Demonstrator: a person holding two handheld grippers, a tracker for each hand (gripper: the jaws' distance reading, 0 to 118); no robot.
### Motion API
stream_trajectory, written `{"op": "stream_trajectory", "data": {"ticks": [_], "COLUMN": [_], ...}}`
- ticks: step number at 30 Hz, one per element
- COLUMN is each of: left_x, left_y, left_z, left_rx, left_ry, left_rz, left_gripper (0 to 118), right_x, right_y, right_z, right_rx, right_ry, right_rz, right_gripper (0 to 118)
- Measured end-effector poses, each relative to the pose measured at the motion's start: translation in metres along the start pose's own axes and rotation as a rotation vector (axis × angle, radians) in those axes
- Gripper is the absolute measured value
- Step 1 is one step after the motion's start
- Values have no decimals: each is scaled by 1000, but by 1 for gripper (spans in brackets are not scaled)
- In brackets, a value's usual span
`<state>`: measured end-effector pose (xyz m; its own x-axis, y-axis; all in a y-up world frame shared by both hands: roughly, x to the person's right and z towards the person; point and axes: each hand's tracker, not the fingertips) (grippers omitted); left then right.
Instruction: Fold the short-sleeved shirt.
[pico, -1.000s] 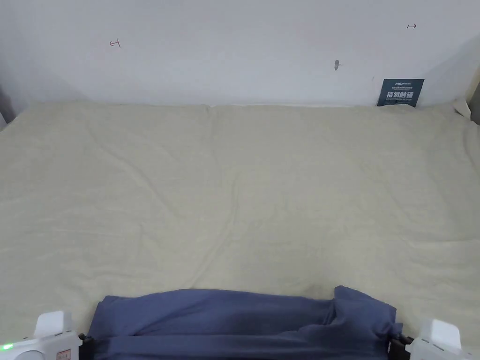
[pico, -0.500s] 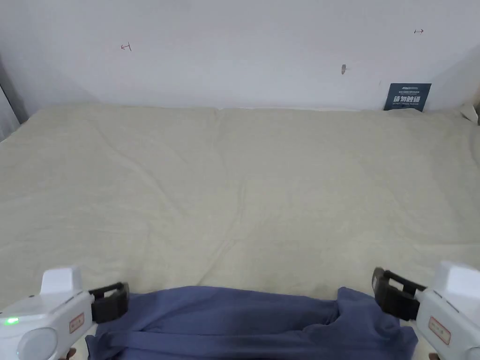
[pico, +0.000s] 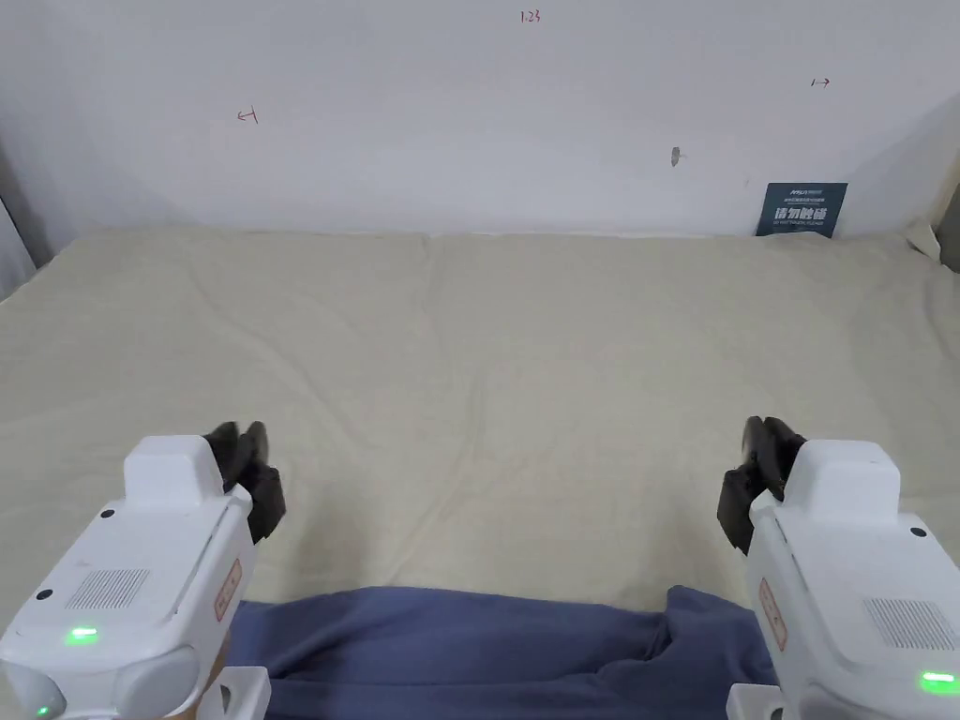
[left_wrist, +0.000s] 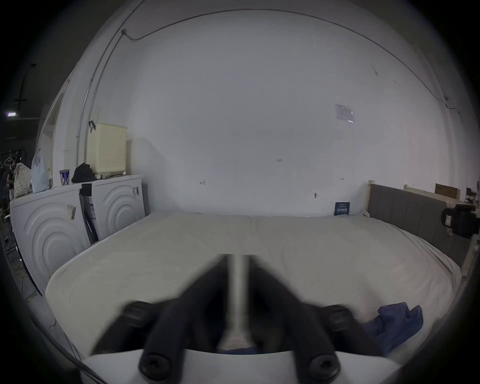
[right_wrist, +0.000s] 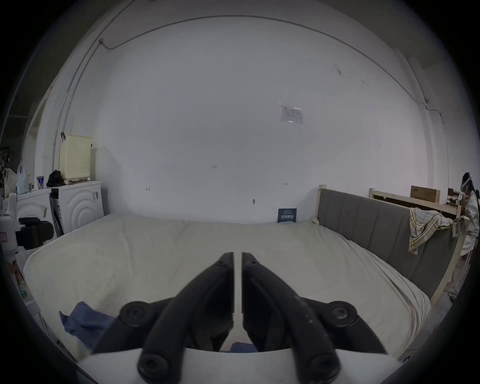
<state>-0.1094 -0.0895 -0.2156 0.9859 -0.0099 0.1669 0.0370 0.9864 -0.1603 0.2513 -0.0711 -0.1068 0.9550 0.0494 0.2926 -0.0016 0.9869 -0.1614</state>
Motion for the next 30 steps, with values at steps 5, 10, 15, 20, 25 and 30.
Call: {"op": "stream_trajectory", "data": {"ticks": [5, 10, 15, 20, 25, 30], "left_x": [-3, -19, -64, -115, -158, -162], "left_y": [-4, -11, -30, -57, -93, -122], "left_z": [-2, -13, -34, -46, -64, -72], "left_rx": [-39, -158, -381, -552, -770, -928], "left_ry": [-35, -62, -143, -213, -328, -349], "left_rz": [3, 53, 242, 364, 512, 498], "left_gripper": [0, 0, 0, 0, 3, 64], "right_x": [-1, -4, -9, -15, -25, -31], "right_y": [0, -1, -6, -12, -18, -26], "right_z": [-3, -7, -15, -23, -30, -37], "right_rx": [0, -14, -42, -80, -111, -148], "right_ry": [7, 23, 35, 37, 40, 38], "right_rz": [7, 8, 26, 24, 36, 48], "right_gripper": [1, 1, 1, 1, 1, 1]}}
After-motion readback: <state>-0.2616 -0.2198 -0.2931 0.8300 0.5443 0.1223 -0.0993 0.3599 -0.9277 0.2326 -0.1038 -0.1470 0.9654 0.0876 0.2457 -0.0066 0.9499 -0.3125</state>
